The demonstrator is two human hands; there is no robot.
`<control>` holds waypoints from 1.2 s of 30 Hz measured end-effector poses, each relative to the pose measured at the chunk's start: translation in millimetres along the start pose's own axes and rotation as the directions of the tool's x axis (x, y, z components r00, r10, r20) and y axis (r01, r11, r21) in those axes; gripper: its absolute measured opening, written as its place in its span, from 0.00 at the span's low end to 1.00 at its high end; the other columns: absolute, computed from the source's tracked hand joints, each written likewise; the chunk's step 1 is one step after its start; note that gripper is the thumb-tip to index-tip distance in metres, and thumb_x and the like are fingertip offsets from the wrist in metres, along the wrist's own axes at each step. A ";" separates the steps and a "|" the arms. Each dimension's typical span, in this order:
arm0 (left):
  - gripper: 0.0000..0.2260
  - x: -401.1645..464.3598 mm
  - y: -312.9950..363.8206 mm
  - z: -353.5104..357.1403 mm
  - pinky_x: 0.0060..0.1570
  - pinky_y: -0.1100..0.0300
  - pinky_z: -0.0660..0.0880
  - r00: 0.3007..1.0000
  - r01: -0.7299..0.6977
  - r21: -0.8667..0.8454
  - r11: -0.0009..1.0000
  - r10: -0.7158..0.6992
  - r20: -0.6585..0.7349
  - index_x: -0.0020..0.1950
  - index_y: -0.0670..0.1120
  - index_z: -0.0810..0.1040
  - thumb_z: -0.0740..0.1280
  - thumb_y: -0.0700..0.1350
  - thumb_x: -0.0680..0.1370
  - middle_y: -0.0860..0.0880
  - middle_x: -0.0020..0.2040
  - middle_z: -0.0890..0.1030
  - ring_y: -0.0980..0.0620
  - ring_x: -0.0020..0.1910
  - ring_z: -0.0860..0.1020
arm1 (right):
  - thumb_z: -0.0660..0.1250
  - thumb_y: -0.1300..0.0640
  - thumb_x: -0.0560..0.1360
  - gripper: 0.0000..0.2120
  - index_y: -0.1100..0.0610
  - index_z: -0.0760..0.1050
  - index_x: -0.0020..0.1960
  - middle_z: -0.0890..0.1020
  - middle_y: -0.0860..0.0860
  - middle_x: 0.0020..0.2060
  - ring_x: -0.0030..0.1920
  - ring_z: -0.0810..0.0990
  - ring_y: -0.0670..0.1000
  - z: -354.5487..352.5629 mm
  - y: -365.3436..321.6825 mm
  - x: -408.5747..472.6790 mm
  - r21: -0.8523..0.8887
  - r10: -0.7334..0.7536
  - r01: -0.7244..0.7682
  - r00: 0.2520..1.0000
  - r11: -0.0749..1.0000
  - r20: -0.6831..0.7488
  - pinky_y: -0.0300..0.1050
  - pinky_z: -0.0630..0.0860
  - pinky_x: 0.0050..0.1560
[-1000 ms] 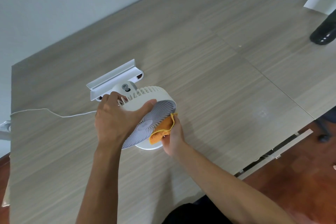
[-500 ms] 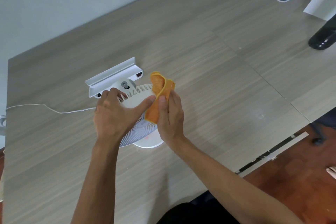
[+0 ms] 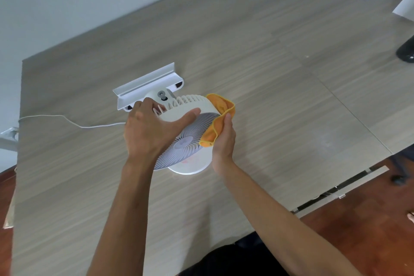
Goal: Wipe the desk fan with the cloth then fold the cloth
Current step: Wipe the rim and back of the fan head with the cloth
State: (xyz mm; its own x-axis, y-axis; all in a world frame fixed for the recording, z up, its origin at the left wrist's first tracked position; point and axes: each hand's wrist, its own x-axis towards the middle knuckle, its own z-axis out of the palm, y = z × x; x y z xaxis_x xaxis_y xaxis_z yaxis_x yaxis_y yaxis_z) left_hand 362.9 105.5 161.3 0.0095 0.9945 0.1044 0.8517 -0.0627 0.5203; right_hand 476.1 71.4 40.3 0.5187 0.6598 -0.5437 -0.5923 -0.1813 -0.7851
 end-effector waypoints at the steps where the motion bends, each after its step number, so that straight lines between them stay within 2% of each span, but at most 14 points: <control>1: 0.35 0.3 -0.4 0.3 0.42 0.54 0.74 1.000 0.001 0.001 1.000 -0.001 0.001 0.44 0.48 0.75 0.67 0.77 0.55 0.51 0.44 0.79 0.47 0.44 0.78 | 0.55 0.35 0.76 0.24 0.50 0.81 0.51 0.85 0.53 0.51 0.55 0.82 0.54 0.2 1.0 1.8 0.039 0.060 -0.059 0.998 0.997 -0.005 0.56 0.75 0.63; 4: 0.35 1.8 -1.0 0.4 0.41 0.55 0.73 1.000 0.009 0.000 1.000 -0.009 0.000 0.45 0.48 0.75 0.67 0.77 0.55 0.52 0.44 0.80 0.48 0.44 0.78 | 0.55 0.41 0.80 0.18 0.48 0.80 0.48 0.84 0.51 0.49 0.51 0.82 0.52 1.0 4.7 3.0 0.188 0.173 -0.174 0.985 0.967 0.025 0.50 0.77 0.57; 6: 0.36 1.7 -0.6 0.1 0.41 0.55 0.74 1.000 0.015 0.003 1.000 -0.015 0.001 0.45 0.49 0.75 0.66 0.78 0.55 0.52 0.45 0.80 0.49 0.45 0.78 | 0.54 0.41 0.80 0.18 0.49 0.80 0.52 0.84 0.51 0.51 0.51 0.82 0.51 3.2 14.4 0.1 0.285 0.232 -0.234 0.972 0.930 0.040 0.48 0.77 0.54; 8: 0.36 1.1 0.4 0.0 0.42 0.54 0.76 1.000 0.012 0.006 1.000 -0.012 0.000 0.46 0.49 0.75 0.66 0.78 0.55 0.52 0.45 0.80 0.49 0.44 0.78 | 0.54 0.40 0.80 0.21 0.51 0.78 0.59 0.83 0.53 0.54 0.55 0.81 0.53 7.0 26.4 -5.9 0.375 0.293 -0.301 0.953 0.877 0.079 0.49 0.77 0.56; 11: 0.37 1.3 1.8 -1.4 0.43 0.51 0.78 1.000 0.011 0.016 1.000 -0.011 -0.002 0.46 0.48 0.75 0.65 0.79 0.55 0.52 0.45 0.80 0.49 0.44 0.78 | 0.52 0.42 0.81 0.22 0.53 0.79 0.59 0.84 0.55 0.53 0.55 0.81 0.56 10.9 42.8 -14.2 0.486 0.372 -0.410 0.911 0.772 0.178 0.52 0.77 0.58; 14: 0.38 1.7 3.0 -2.0 0.44 0.51 0.78 1.000 0.019 0.020 1.000 -0.019 -0.007 0.47 0.48 0.76 0.64 0.79 0.55 0.52 0.46 0.79 0.49 0.45 0.78 | 0.49 0.47 0.81 0.23 0.55 0.79 0.61 0.84 0.57 0.53 0.55 0.81 0.59 19.4 60.2 -28.0 0.487 0.456 -0.539 0.842 0.687 0.288 0.56 0.77 0.55; 17: 0.37 -1.9 6.4 -0.7 0.44 0.52 0.77 1.000 0.010 0.044 0.999 -0.010 -0.003 0.47 0.48 0.74 0.65 0.78 0.55 0.52 0.46 0.79 0.49 0.45 0.77 | 0.54 0.50 0.79 0.21 0.57 0.77 0.63 0.82 0.59 0.58 0.61 0.78 0.61 30.6 81.5 -49.9 0.460 0.513 -0.651 0.759 0.604 0.402 0.58 0.74 0.63; 20: 0.36 -4.9 7.4 0.8 0.44 0.54 0.75 1.000 -0.004 0.066 0.998 0.004 -0.008 0.47 0.49 0.74 0.66 0.78 0.57 0.52 0.47 0.78 0.50 0.46 0.76 | 0.54 0.53 0.80 0.19 0.59 0.81 0.56 0.83 0.59 0.56 0.58 0.80 0.61 32.1 88.5 -55.4 0.462 0.541 -0.696 0.718 0.550 0.438 0.58 0.74 0.64; 25: 0.36 -5.5 5.9 0.5 0.47 0.53 0.76 1.000 0.030 0.031 0.999 -0.030 -0.008 0.48 0.50 0.74 0.66 0.77 0.56 0.54 0.47 0.76 0.50 0.48 0.76 | 0.52 0.51 0.79 0.19 0.56 0.79 0.58 0.84 0.58 0.51 0.52 0.82 0.60 19.7 68.7 -34.2 0.473 0.481 -0.627 0.779 0.619 0.403 0.56 0.78 0.52; 27: 0.36 -5.8 7.6 1.8 0.48 0.52 0.76 1.000 0.014 0.039 0.999 -0.014 0.002 0.48 0.49 0.74 0.66 0.77 0.56 0.54 0.46 0.75 0.50 0.49 0.76 | 0.52 0.50 0.79 0.19 0.55 0.80 0.57 0.85 0.56 0.48 0.49 0.84 0.58 11.9 56.1 -21.5 0.467 0.429 -0.550 0.834 0.692 0.345 0.53 0.80 0.49; 30: 0.37 -4.7 8.5 2.6 0.49 0.51 0.76 1.000 0.019 0.032 0.999 -0.019 0.010 0.49 0.49 0.75 0.66 0.77 0.55 0.54 0.46 0.74 0.50 0.49 0.75 | 0.50 0.51 0.80 0.22 0.56 0.75 0.66 0.81 0.58 0.60 0.61 0.79 0.60 3.8 33.4 -4.5 0.406 0.319 -0.404 0.911 0.820 0.263 0.57 0.73 0.64; 32: 0.37 -3.1 7.8 2.1 0.48 0.51 0.77 1.000 0.027 0.018 0.999 -0.027 0.011 0.49 0.49 0.75 0.66 0.77 0.55 0.55 0.46 0.75 0.50 0.49 0.76 | 0.51 0.50 0.80 0.23 0.58 0.74 0.68 0.80 0.58 0.62 0.63 0.77 0.60 -0.6 17.8 3.8 0.343 0.258 -0.324 0.940 0.882 0.225 0.58 0.71 0.68; 34: 0.37 -1.6 6.8 0.9 0.48 0.52 0.77 0.999 0.032 0.008 0.999 -0.032 0.016 0.49 0.49 0.76 0.66 0.77 0.55 0.55 0.45 0.75 0.50 0.48 0.76 | 0.53 0.48 0.81 0.21 0.58 0.76 0.65 0.83 0.55 0.54 0.57 0.81 0.56 -5.2 -2.9 4.9 0.284 0.185 -0.243 0.959 0.928 0.215 0.51 0.77 0.60; 36: 0.36 -0.8 5.6 0.0 0.47 0.53 0.76 0.999 0.044 0.000 0.999 -0.044 0.021 0.49 0.49 0.76 0.68 0.76 0.55 0.55 0.45 0.75 0.50 0.48 0.76 | 0.53 0.46 0.82 0.20 0.55 0.79 0.57 0.87 0.49 0.43 0.45 0.85 0.49 -9.6 -21.2 2.3 0.226 0.128 -0.189 0.958 0.956 0.257 0.41 0.80 0.44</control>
State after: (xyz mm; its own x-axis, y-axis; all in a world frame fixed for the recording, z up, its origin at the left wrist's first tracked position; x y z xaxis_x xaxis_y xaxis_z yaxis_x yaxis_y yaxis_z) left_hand 367.6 104.5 164.1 -0.0166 0.9978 0.0636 0.8512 -0.0193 0.5244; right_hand 495.8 69.8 52.8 0.2622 0.7963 -0.5451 -0.8035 -0.1327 -0.5803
